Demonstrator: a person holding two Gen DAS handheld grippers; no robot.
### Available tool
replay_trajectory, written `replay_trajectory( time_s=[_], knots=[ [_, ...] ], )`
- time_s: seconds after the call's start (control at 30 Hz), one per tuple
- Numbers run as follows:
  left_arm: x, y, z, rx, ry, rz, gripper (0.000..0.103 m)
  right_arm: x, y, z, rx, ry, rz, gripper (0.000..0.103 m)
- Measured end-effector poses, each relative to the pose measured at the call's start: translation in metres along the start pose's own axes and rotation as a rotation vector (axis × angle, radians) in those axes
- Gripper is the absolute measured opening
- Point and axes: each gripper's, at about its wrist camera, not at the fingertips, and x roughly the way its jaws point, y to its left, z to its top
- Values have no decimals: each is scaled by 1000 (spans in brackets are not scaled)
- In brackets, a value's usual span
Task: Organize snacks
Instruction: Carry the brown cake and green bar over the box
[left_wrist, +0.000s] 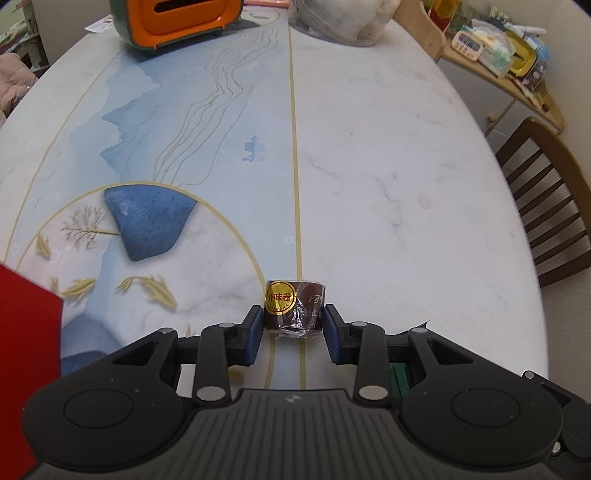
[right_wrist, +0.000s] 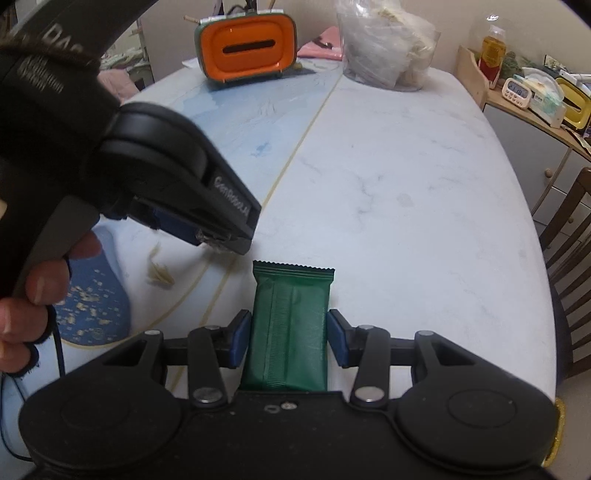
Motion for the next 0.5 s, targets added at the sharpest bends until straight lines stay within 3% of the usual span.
replay_trajectory(
  time_s=[0.5],
  knots=[
    [-110,26,-32,2,-114,-85,34,-86,28,7,48,-105,24,42]
  ],
)
